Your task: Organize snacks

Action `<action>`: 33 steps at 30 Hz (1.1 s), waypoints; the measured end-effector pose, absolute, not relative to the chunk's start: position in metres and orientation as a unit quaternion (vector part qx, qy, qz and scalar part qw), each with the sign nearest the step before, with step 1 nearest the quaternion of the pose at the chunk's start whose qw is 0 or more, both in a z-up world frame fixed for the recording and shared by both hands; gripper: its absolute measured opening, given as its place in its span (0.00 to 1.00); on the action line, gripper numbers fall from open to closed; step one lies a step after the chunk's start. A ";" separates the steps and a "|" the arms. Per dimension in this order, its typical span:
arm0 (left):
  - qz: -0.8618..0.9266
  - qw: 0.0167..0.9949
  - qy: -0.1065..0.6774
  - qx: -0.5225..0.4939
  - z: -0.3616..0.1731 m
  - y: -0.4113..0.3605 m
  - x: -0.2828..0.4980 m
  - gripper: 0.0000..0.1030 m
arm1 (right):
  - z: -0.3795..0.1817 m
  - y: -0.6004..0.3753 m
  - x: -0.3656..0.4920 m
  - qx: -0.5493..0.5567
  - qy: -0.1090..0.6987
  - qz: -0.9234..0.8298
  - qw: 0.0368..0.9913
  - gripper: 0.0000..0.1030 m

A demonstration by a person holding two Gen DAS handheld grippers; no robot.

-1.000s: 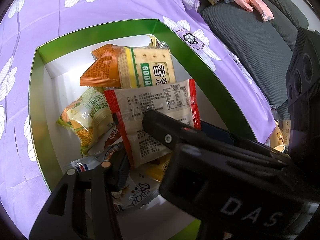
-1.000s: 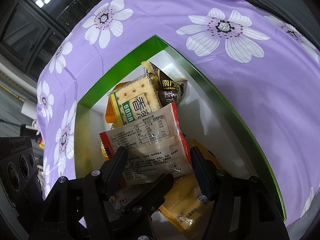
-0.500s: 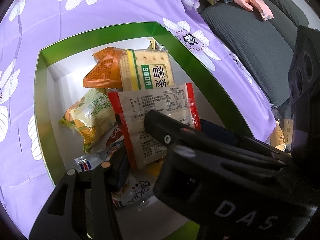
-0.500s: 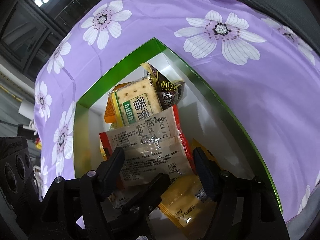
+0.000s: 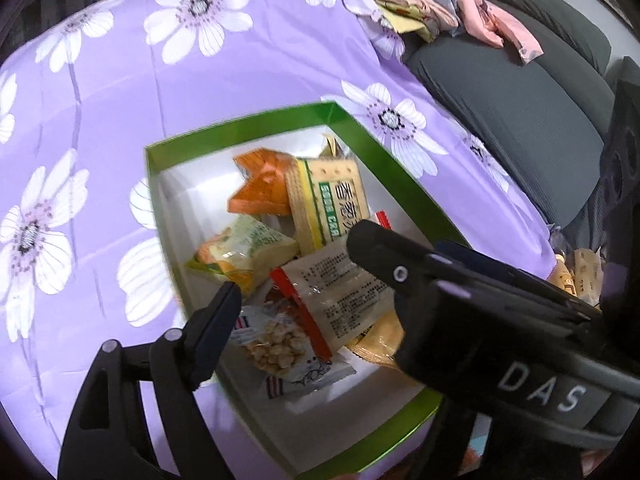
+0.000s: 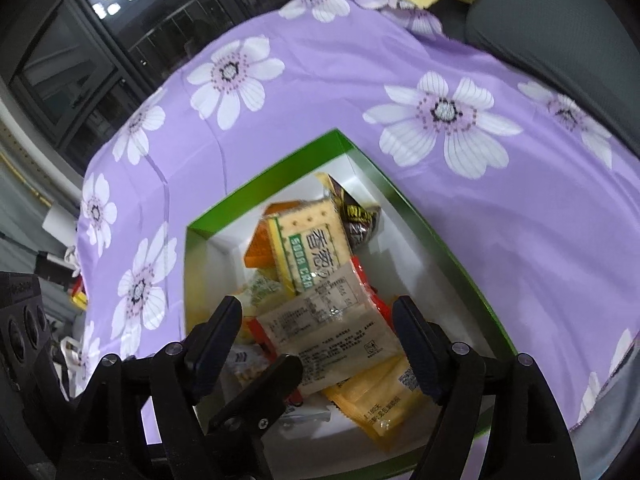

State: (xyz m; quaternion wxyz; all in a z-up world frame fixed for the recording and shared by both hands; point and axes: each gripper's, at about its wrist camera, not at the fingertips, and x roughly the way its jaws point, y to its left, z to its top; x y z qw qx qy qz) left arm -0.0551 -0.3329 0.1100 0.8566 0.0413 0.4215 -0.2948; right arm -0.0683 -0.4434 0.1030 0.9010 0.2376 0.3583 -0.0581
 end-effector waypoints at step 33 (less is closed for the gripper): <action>-0.251 0.894 0.372 0.012 0.154 -0.258 -0.089 0.99 | 0.153 -0.394 -0.116 0.202 0.289 -0.132 0.926 0.84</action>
